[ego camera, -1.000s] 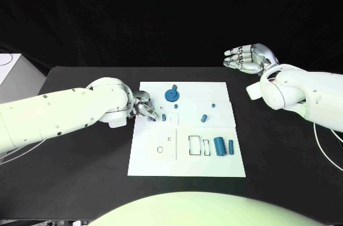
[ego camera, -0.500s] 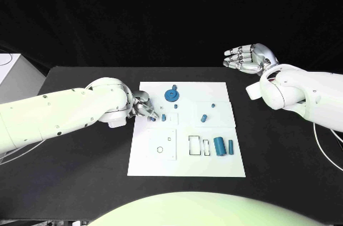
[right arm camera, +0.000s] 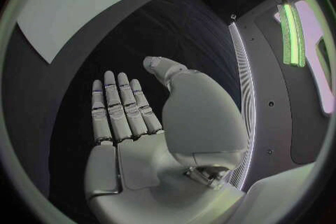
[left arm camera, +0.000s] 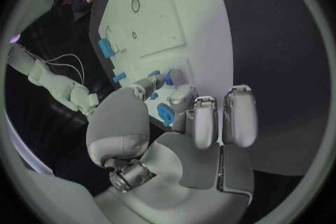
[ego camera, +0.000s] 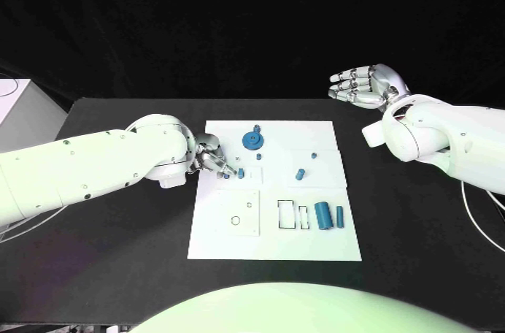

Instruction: Assemble the parts on the task board

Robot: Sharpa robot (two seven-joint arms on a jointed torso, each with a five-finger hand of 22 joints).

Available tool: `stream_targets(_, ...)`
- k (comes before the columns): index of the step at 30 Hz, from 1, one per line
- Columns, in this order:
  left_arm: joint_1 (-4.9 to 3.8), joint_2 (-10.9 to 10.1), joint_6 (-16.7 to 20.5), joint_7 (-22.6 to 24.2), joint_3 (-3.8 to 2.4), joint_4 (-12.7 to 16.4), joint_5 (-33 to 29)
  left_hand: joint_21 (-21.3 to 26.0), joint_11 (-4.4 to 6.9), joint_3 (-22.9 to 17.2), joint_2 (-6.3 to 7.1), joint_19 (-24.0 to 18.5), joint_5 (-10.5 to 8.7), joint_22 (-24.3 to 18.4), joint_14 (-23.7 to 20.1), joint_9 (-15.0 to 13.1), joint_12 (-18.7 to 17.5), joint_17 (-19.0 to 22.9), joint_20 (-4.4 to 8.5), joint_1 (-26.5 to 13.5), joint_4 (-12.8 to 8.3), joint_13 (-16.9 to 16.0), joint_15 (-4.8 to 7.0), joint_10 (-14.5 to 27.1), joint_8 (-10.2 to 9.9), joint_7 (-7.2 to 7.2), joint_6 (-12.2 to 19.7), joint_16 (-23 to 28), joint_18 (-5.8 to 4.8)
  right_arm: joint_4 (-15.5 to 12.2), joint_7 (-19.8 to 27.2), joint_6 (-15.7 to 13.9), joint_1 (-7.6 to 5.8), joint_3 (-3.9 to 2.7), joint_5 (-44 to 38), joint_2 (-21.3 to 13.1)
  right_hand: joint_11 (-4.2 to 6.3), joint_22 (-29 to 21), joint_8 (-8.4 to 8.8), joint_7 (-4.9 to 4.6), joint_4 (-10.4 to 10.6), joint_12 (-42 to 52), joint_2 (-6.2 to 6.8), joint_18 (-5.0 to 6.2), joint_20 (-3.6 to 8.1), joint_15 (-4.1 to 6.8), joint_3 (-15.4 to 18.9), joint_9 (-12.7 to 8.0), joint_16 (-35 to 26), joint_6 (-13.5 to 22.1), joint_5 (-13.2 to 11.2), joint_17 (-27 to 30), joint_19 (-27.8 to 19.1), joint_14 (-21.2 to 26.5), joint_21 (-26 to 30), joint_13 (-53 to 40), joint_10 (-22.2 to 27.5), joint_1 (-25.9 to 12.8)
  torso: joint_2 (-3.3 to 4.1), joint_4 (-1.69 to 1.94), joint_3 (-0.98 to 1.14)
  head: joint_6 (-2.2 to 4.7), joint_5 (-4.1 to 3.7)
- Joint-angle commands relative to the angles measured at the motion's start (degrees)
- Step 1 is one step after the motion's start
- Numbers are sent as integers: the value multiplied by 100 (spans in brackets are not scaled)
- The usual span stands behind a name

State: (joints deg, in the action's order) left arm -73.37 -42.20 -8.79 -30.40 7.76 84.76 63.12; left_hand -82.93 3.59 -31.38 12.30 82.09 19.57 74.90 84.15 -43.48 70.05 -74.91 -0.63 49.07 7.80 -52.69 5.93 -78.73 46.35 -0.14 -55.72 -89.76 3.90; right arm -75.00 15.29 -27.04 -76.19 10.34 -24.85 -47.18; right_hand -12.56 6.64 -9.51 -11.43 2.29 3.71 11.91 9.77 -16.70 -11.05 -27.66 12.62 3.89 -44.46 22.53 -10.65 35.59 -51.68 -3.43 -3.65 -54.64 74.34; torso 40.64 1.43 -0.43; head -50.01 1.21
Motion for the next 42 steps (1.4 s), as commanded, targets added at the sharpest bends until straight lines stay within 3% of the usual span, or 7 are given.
stream_targets(1, 14, 12, -57, -11, 10, 5, -34, 39, 13, 124, 20, 6, -31, 351, 584, 11, -16, -1502, 4, 45, 61, -7, 42, 12, -25, 9, -21, -21, -85, -11, 43, 78, 2, -1, -16, -1, -24, -9, 30, -451, -2, -13, -32, -46, 2, -12, 35, -7, -19, -40, 18, 9, -54, 18, 26, 4, -4, -9, -2, 0, 1, 1, -3)
stream_targets(16, 15, -57, -51, -2, -20, 85, -9, 49, 17, 385, 1, 1, -186, 343, 581, 23, -19, -1494, 6, 180, 239, 3, 45, 15, -35, 4, -29, -17, -82, -7, 44, 90, 3, -1, -16, -4, -25, -15, 31, -452, -1, -13, -33, -47, 2, -14, 38, -8, -19, -44, 18, 12, -67, 22, 28, 4, -5, -11, 2, -5, -3, 1, -19)
stream_targets(31, -14, -342, 193, 96, -470, 351, -852, 525, -123, 521, -95, -462, -85, -294, 412, 41, -600, -953, -33, 745, 453, 956, -50, 616, -170, 166, 396, 276, 77, 11, 46, 108, 49, 0, -20, 4, -25, -26, 32, -454, 1, -12, -40, -50, 2, -16, 42, -7, -19, -65, 20, 21, -73, 27, 29, 3, -10, -13, -6, -1, -1, 1, -35)
stream_targets(34, -26, -376, 356, 186, -525, 403, -1066, 1184, -320, 819, 17, -1078, -124, -1101, 112, 37, -1179, -290, -162, 921, 714, 1876, -229, 1379, -263, 377, 815, 689, 265, 14, 45, 107, 60, 0, -21, 6, -25, -26, 32, -454, 1, -12, -40, -50, 2, -16, 42, -7, -19, -65, 20, 21, -73, 27, 29, 3, -10, -13, 0, -7, -1, 1, -34)
stream_targets(38, -33, -328, 805, 673, -553, 421, -1083, 2858, -671, 896, -39, -2559, -95, -2907, -1122, 381, -1551, 1571, -433, 1586, 808, 2201, -546, 2341, -706, 734, 1559, 2019, 623, 25, 42, 102, 70, 0, -20, 8, -24, -33, 30, -453, 0, -10, -44, -52, 2, -18, 43, -3, -20, -89, 22, 27, -85, 34, 29, 3, -14, -12, 1, 0, 5, 1, -35)
stream_targets(39, -32, -294, 938, 866, -540, 410, -976, 3082, -748, 842, -54, -2693, -87, -3030, -1632, 537, -1657, 2170, -514, 1881, 789, 2286, -633, 2626, -827, 809, 1655, 2496, 628, 28, 44, 100, 71, -1, -16, 8, -23, -48, 30, -452, -2, -7, -48, -56, 1, -23, 45, -4, -27, -105, 23, 40, -112, 58, 31, 2, -27, -9, 1, 1, 6, 1, -44)
stream_targets(42, -10, -188, 1412, 1527, -449, 360, -559, 3398, -874, 592, -18, -2805, -78, -3215, -2278, 918, -1952, 2860, -650, 2669, 589, 2588, -767, 3085, -1027, 963, 1659, 2962, 642, 40, 51, 96, 74, -1, -8, 11, -20, -61, 28, -447, -10, -3, -54, -60, 2, -25, 42, -5, -26, -122, 23, 50, -128, 69, 33, 0, -45, 0, 7, -1, 0, 1, -75)
